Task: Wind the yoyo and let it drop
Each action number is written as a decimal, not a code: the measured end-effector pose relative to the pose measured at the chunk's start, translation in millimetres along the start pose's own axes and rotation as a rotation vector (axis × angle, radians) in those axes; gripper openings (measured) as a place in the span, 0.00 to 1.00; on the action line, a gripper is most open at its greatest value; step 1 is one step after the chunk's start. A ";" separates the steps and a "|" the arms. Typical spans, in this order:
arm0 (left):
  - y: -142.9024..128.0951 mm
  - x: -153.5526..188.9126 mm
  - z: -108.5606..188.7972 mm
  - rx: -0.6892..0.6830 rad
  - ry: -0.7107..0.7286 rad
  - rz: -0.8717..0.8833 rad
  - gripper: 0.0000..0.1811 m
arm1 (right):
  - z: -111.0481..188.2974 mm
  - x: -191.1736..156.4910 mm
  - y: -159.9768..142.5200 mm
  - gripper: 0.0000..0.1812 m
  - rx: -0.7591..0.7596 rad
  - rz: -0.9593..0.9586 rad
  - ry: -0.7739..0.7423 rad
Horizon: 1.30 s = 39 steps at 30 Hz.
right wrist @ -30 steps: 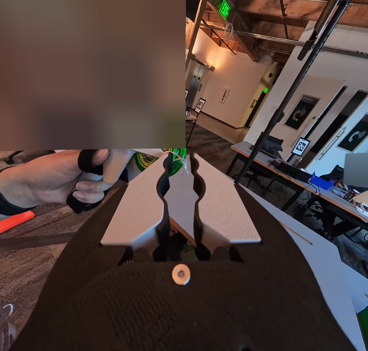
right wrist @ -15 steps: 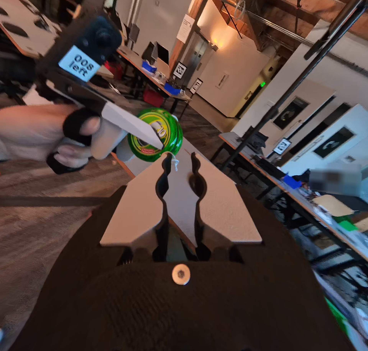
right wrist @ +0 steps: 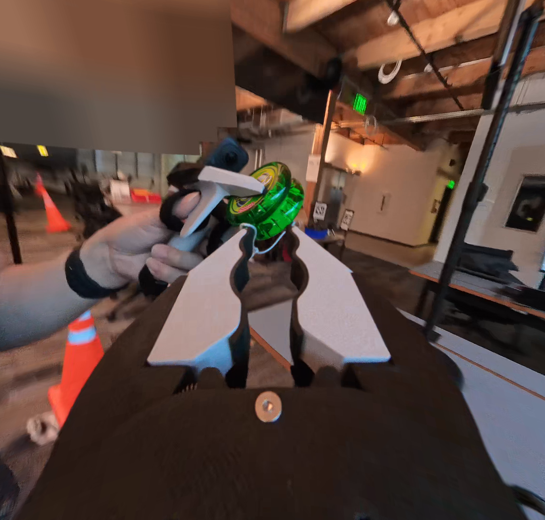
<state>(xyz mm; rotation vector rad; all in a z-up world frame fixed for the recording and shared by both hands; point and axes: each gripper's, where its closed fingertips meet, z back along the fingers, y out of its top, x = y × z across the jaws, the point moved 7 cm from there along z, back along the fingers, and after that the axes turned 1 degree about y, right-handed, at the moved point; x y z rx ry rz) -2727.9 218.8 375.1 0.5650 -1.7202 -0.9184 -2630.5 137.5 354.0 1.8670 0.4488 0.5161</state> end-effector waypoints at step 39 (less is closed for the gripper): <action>20.2 47.6 -105.2 -0.416 -0.031 -0.338 0.16 | 78.0 36.4 52.8 0.19 0.404 0.521 -0.308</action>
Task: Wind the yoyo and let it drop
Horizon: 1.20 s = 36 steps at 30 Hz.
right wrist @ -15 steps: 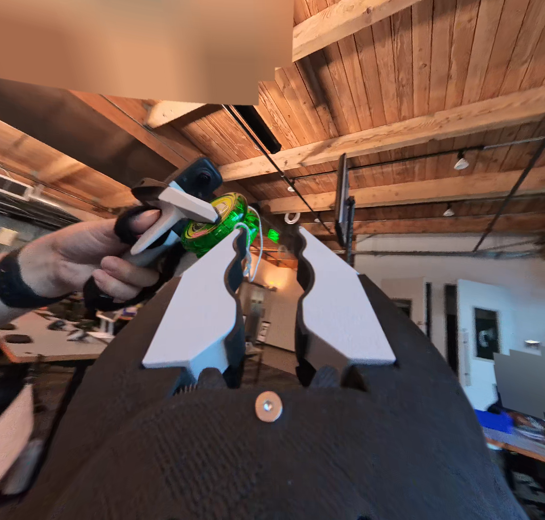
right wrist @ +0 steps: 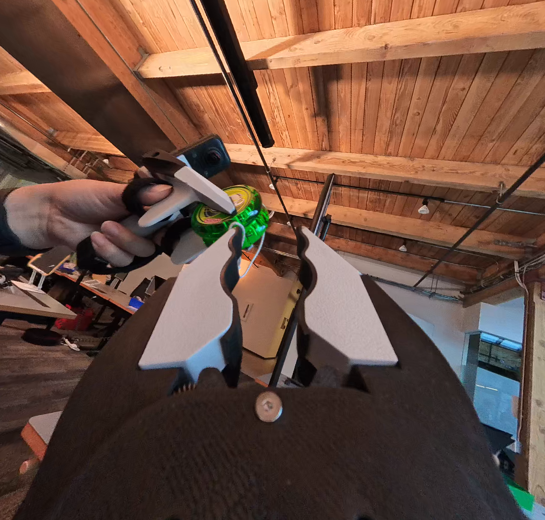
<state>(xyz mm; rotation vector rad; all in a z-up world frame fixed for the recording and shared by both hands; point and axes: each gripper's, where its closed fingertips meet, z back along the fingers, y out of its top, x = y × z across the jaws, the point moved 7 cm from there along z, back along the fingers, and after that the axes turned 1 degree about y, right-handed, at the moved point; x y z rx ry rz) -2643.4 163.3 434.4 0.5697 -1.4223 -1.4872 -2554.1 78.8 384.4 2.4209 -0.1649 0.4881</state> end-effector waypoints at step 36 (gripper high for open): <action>-16.6 16.8 -20.3 0.018 -0.128 0.074 0.16 | 7.6 -21.9 25.4 0.33 0.228 -0.131 -0.078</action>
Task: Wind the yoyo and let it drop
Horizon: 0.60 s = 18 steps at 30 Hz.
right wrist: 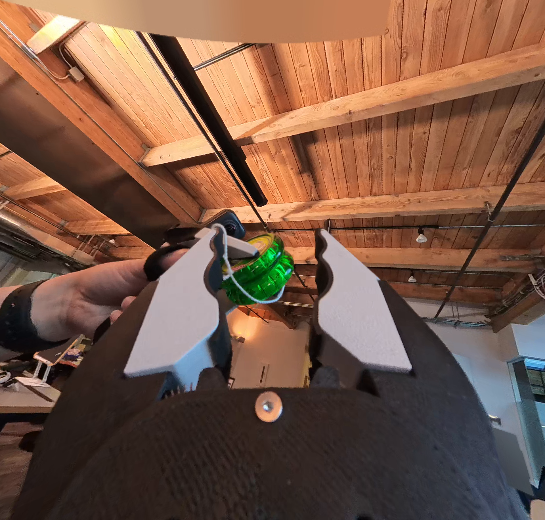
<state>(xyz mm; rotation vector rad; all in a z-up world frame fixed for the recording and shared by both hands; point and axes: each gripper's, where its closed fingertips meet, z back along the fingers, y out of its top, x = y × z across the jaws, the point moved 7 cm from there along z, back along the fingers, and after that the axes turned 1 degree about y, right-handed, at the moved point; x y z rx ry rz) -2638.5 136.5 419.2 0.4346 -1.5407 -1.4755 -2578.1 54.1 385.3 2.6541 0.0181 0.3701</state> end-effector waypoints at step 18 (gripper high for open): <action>7.1 23.6 -0.9 0.226 0.287 -0.219 0.16 | 0.8 0.9 20.0 0.25 -0.099 0.333 -0.260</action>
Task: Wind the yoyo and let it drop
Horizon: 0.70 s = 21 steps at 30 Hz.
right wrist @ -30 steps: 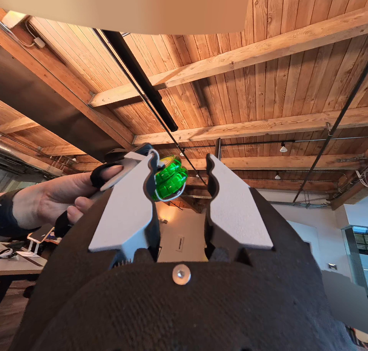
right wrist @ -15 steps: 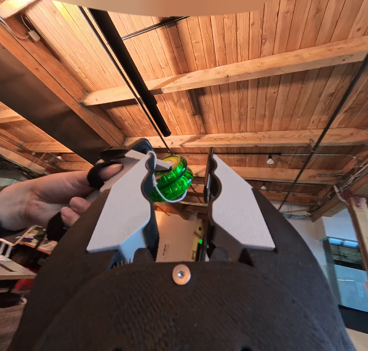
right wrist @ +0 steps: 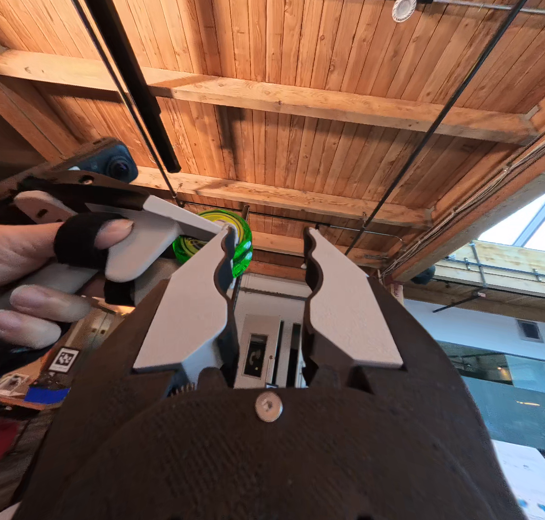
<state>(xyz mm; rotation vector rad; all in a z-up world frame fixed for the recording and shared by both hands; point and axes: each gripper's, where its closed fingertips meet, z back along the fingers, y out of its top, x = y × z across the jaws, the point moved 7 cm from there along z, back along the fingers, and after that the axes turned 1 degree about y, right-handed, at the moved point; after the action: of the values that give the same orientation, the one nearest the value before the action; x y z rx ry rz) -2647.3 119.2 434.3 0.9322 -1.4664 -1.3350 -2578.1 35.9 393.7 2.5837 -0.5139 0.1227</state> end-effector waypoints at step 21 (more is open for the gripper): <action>-9.1 28.5 -16.4 -0.016 0.157 -0.258 0.15 | 13.9 3.5 18.0 0.09 -0.087 0.242 -0.043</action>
<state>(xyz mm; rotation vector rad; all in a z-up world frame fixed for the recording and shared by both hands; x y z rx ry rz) -2640.5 86.2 429.0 1.2189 -1.2448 -1.4197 -2581.8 13.4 390.5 2.4361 -0.8282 0.1241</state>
